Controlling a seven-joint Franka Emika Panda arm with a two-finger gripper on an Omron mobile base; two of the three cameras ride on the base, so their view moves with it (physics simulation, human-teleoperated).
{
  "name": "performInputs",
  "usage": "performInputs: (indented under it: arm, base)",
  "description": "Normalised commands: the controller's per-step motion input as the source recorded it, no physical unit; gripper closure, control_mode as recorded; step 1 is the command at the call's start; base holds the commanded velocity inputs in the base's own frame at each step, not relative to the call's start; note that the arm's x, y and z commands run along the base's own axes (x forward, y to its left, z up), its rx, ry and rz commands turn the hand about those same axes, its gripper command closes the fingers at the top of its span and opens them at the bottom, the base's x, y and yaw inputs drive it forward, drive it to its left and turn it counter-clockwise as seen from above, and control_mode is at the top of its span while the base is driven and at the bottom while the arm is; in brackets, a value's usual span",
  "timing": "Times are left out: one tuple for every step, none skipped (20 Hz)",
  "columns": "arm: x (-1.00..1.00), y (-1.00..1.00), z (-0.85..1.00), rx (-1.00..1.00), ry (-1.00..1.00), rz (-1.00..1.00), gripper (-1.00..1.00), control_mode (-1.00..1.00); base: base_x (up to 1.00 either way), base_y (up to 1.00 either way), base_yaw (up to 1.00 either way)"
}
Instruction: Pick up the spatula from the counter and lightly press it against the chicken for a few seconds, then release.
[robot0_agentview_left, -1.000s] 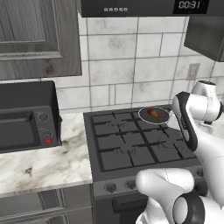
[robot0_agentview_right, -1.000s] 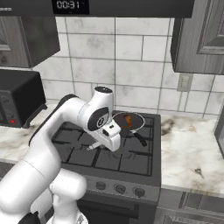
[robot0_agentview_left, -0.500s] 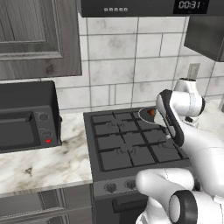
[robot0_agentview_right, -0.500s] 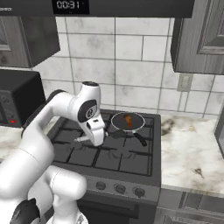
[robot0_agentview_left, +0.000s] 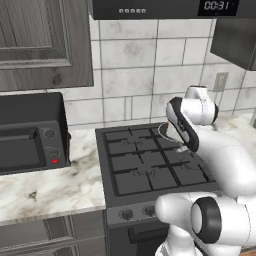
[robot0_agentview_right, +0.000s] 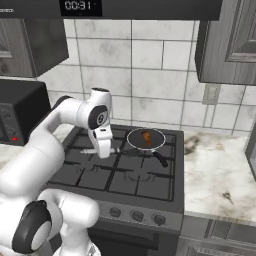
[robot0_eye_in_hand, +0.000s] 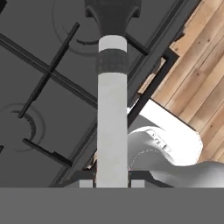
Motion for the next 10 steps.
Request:
performInputs:
  arm:
    - [0.41,0.12,0.02,0.0,0.08,-0.09,1.0,-1.0]
    - [0.4,0.12,0.01,-0.01,0.05,-0.1,1.0,-1.0]
    - [0.39,0.13,0.01,-0.03,0.03,-0.1,1.0,-1.0]
    - [0.39,0.12,0.01,-0.03,0.03,-0.1,1.0,-1.0]
    - [0.4,0.11,0.01,-0.03,0.02,-0.1,1.0,-1.0]
    - [0.4,0.09,0.01,-0.03,0.02,-0.09,1.0,-1.0]
    - [0.42,0.11,0.0,-0.02,0.02,-0.09,1.0,-1.0]
    - [0.42,0.08,0.0,-0.02,0.03,-0.09,1.0,-1.0]
    - [0.39,0.05,0.0,-0.01,0.03,-0.08,1.0,-1.0]
    - [0.39,0.05,0.0,-0.01,0.03,-0.08,1.0,-1.0]
  base:
    - [0.0,0.0,0.0]
    - [0.0,0.0,0.0]
    - [0.0,0.0,0.0]
    - [0.0,0.0,0.0]
    - [0.0,0.0,0.0]
    - [0.0,0.0,0.0]
    - [0.0,0.0,0.0]
    - [0.0,0.0,0.0]
    - [0.0,0.0,0.0]
    - [0.0,0.0,0.0]
